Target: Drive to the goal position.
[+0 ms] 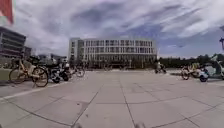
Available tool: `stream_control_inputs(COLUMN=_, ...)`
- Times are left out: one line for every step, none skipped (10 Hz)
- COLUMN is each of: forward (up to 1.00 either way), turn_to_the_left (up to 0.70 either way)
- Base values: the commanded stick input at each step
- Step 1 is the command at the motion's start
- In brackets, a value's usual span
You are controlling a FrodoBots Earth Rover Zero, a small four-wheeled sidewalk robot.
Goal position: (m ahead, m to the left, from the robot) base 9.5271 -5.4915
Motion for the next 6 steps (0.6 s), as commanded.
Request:
stream_control_inputs(forward=0.70, turn_to_the_left=-0.04)
stream_control_inputs(forward=0.70, turn_to_the_left=-0.12)
stream_control_inputs(forward=0.70, turn_to_the_left=-0.13)
stream_control_inputs(forward=0.70, turn_to_the_left=-0.14)
stream_control_inputs(forward=0.70, turn_to_the_left=-0.14)
stream_control_inputs(forward=0.70, turn_to_the_left=-0.14)
